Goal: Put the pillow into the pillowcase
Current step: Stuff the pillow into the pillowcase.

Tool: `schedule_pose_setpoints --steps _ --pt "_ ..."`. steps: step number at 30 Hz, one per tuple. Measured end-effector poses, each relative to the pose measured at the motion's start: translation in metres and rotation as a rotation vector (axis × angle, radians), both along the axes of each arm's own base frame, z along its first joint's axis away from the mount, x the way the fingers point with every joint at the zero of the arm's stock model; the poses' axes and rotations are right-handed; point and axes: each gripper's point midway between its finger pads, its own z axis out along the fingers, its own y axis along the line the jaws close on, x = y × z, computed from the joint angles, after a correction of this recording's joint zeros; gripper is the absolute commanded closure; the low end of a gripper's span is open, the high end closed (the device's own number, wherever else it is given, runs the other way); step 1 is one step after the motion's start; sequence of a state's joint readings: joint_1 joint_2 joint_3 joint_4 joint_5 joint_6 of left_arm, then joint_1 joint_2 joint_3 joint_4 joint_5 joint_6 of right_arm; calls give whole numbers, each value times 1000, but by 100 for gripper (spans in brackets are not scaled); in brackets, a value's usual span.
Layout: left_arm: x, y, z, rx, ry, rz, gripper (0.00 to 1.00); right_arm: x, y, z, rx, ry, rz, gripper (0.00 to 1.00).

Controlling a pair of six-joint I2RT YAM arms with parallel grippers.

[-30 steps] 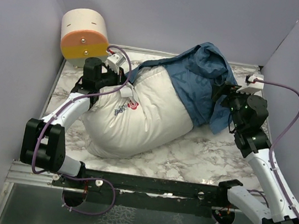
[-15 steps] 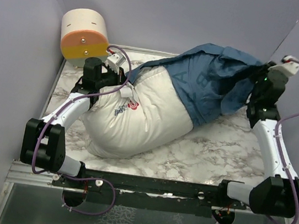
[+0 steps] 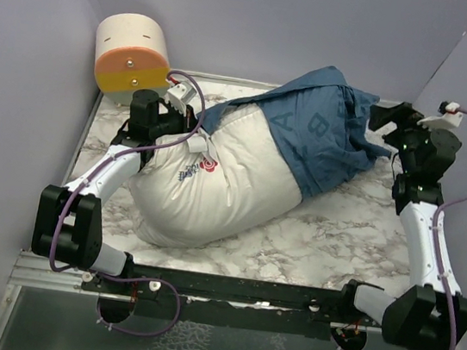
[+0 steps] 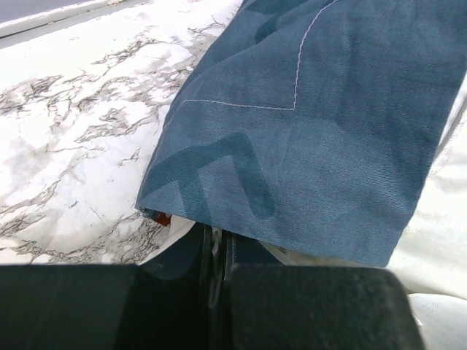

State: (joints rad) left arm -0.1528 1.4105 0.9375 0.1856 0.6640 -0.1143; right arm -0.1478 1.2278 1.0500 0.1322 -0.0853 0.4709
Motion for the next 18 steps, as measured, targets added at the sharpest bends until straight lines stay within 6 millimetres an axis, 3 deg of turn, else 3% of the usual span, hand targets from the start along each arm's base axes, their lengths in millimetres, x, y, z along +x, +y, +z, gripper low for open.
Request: schedule_pose_setpoints --steps 3,8,10,13,18 --pt "0 0 0 0 0 0 100 -39 50 -1 -3 -48 233 0" --pt "-1 -2 0 2 -1 -5 100 -112 125 44 -68 -237 569 0" --pt "-2 -4 0 7 -4 -11 100 -145 153 49 -100 -294 693 0" --pt "-4 -8 0 12 -7 -25 100 -178 177 31 -119 -298 804 5" --pt "-7 -15 -1 15 -5 -43 100 -184 188 -24 -88 -144 838 9"
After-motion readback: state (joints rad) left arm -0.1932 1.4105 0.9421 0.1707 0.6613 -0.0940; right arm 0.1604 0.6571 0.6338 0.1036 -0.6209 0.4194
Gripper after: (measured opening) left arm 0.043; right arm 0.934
